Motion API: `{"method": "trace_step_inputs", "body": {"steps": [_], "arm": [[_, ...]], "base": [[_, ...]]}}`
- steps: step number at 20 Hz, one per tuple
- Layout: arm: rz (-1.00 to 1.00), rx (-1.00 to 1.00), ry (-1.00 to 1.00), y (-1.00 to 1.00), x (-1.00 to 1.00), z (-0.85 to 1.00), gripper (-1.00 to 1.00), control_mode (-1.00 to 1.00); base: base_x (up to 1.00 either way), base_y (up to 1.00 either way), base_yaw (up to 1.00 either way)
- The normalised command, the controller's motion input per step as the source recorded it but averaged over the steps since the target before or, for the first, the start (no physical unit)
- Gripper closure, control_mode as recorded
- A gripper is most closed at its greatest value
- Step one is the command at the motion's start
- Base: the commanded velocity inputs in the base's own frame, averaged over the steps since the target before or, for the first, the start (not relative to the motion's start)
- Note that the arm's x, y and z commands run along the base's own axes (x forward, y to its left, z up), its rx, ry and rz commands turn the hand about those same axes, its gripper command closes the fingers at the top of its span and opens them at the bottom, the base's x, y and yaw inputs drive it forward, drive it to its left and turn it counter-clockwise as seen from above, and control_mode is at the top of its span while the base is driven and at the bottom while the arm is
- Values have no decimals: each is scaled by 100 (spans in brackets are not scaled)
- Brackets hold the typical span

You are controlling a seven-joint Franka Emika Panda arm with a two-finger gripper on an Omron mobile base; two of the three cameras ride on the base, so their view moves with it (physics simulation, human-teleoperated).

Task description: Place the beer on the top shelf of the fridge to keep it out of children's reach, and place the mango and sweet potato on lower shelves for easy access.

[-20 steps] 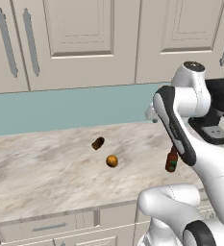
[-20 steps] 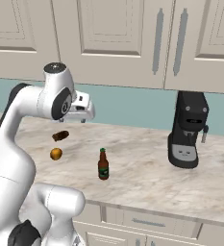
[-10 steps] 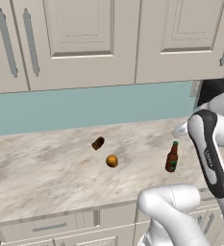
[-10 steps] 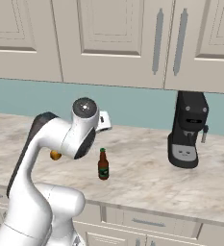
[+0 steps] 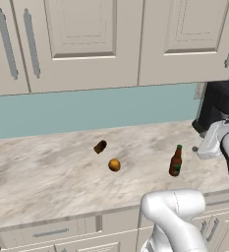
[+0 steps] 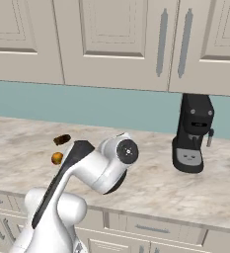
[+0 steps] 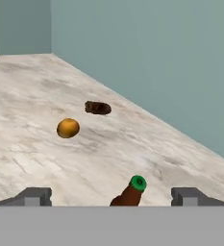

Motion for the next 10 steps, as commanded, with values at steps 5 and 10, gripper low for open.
{"method": "trace_step_inputs", "body": {"steps": [5, 10], "arm": [[2, 6, -11, 0, 0, -28, -100, -100], [0, 10, -5, 0, 5, -24, -100, -100]], "base": [[0, 0, 0], [0, 0, 0]]}}
